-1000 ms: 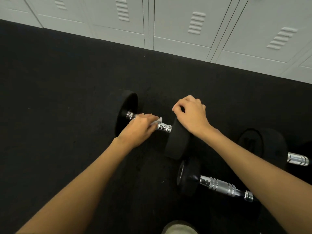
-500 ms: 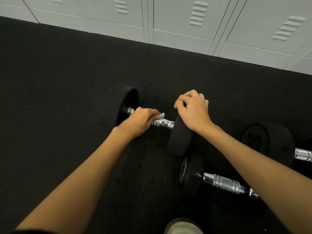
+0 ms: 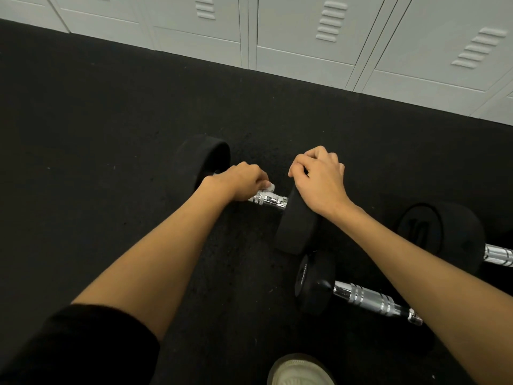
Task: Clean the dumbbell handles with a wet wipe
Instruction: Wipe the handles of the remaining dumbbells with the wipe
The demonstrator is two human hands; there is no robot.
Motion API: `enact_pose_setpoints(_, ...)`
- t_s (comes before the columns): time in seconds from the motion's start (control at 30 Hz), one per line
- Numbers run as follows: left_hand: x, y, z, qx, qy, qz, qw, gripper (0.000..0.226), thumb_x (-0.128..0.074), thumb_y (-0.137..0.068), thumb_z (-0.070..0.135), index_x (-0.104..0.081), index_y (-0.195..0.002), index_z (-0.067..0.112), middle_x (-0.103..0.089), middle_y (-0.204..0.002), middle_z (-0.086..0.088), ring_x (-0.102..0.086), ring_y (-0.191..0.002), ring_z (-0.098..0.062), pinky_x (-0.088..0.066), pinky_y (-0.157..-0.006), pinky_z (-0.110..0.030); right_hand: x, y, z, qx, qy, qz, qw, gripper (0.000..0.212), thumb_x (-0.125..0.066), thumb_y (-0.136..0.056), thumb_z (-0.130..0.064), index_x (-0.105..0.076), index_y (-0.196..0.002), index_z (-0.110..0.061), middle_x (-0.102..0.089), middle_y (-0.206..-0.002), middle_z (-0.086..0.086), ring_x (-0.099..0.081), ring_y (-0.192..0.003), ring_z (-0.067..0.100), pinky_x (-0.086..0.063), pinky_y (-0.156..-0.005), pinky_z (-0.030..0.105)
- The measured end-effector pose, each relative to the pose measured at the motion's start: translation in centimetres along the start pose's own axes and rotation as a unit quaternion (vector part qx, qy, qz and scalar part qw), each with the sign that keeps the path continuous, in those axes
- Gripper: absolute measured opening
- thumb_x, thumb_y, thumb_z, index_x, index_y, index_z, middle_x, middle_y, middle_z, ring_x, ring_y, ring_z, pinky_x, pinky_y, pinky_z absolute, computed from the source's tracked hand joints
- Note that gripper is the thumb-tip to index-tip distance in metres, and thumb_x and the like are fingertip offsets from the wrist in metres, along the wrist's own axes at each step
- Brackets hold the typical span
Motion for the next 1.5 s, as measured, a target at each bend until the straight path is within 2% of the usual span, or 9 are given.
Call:
enact_pose_setpoints(0.2,-1.4,3.7,-1.5,-0.116,0.044,0.099,0.987,0.031,-0.043,-0.099,0.032,-0.058,-0.124,0.022,-0.067,-0.110,0.000,-0.062,-0.097,-0.014,-0.049,-0.088,-0.035,0.1,-0.1,0.0,-0.002,-0.008,-0.002,1.000,0.029,-0.042,-0.096,-0.027,-0.068,-0.087,-0.018,-0.050,-0.104,-0.002,-0.041,-0.103,0.017,-0.023,-0.085,0.027)
enact_pose_setpoints(0.5,-0.3,1.2,0.0,0.005,0.035,0.046,0.998,0.029,-0.039,-0.100,0.039,-0.062,-0.111,0.025,-0.056,-0.085,0.003,-0.056,-0.087,-0.018,-0.045,-0.078,-0.035,0.0,-0.1,0.1,-0.004,-0.010,-0.003,1.000,0.028,-0.043,-0.096,-0.028,-0.068,-0.087,-0.018,-0.051,-0.105,-0.001,-0.041,-0.104,0.017,-0.023,-0.085,0.028)
enact_pose_setpoints(0.67,-5.4,5.3,-0.6,-0.100,0.139,0.309,0.936,0.029,-0.048,-0.099,0.019,-0.061,-0.124,0.014,-0.062,-0.126,-0.003,-0.049,-0.127,-0.016,-0.031,-0.109,-0.024,0.0,0.0,0.1,-0.004,-0.014,0.002,1.000,0.028,-0.043,-0.095,-0.028,-0.068,-0.086,-0.019,-0.051,-0.104,-0.001,-0.041,-0.103,0.017,-0.023,-0.086,0.028)
enact_pose_setpoints(0.87,-10.7,7.7,-0.1,-0.070,0.278,0.380,0.880,0.049,-0.051,-0.093,-0.004,-0.045,-0.139,0.014,-0.042,-0.146,-0.001,-0.036,-0.137,-0.007,-0.028,-0.109,-0.013,0.0,0.3,-0.1,0.006,-0.007,0.005,1.000,0.029,-0.042,-0.096,-0.027,-0.068,-0.087,-0.017,-0.051,-0.105,-0.001,-0.042,-0.104,0.018,-0.024,-0.087,0.028)
enact_pose_setpoints(1.0,-10.4,9.0,1.6,0.139,0.453,0.436,0.765,0.026,-0.047,-0.099,0.021,-0.061,-0.121,0.026,-0.064,-0.109,0.009,-0.061,-0.095,0.001,-0.047,-0.083,-0.014,0.1,0.3,-0.1,0.004,-0.005,0.004,1.000,0.030,-0.041,-0.096,-0.027,-0.068,-0.087,-0.017,-0.051,-0.105,-0.001,-0.041,-0.104,0.017,-0.024,-0.087,0.028)
enact_pose_setpoints(1.17,-7.9,5.1,3.4,0.189,0.867,0.280,0.367,0.018,-0.048,-0.099,0.020,-0.058,-0.105,0.007,-0.065,-0.101,-0.012,-0.065,-0.098,-0.023,-0.052,-0.093,-0.037,0.0,0.3,-0.1,0.002,-0.006,0.004,1.000,0.029,-0.042,-0.096,-0.028,-0.068,-0.087,-0.018,-0.050,-0.105,-0.002,-0.041,-0.104,0.017,-0.023,-0.087,0.028)
enact_pose_setpoints(1.3,-7.2,2.8,2.6,0.159,0.910,0.225,0.310,0.020,-0.056,-0.087,0.013,-0.051,-0.105,0.008,-0.057,-0.092,-0.011,-0.060,-0.081,-0.023,-0.055,-0.071,-0.032,0.0,0.3,0.0,0.004,-0.008,0.005,1.000,0.029,-0.042,-0.096,-0.027,-0.068,-0.088,-0.018,-0.051,-0.106,-0.001,-0.041,-0.105,0.017,-0.023,-0.087,0.027)
enact_pose_setpoints(1.4,-7.5,2.4,2.4,0.096,0.942,0.200,0.253,0.021,-0.049,-0.088,0.014,-0.053,-0.107,0.005,-0.058,-0.089,-0.010,-0.058,-0.085,-0.022,-0.046,-0.097,-0.035,0.1,0.2,0.1,0.003,-0.017,0.005,1.000,0.029,-0.042,-0.096,-0.027,-0.068,-0.087,-0.018,-0.051,-0.106,-0.001,-0.041,-0.106,0.017,-0.023,-0.087,0.027)
enact_pose_setpoints(1.5,-8.6,2.5,2.1,0.094,0.935,0.200,0.279,0.020,-0.046,-0.087,0.002,-0.055,-0.105,0.002,-0.057,-0.099,-0.014,-0.058,-0.090,-0.023,-0.045,-0.097,-0.032,0.1,0.1,0.1,0.001,-0.020,0.000,1.000,0.029,-0.042,-0.096,-0.027,-0.068,-0.087,-0.018,-0.050,-0.107,-0.002,-0.040,-0.105,0.015,-0.022,-0.087,0.027)
Point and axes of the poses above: each hand's wrist, its own y-axis away from the middle knuckle, its own x-axis out of the back of the hand, z = x × y, the point moved 3 cm from there along -y, towards the middle knuckle
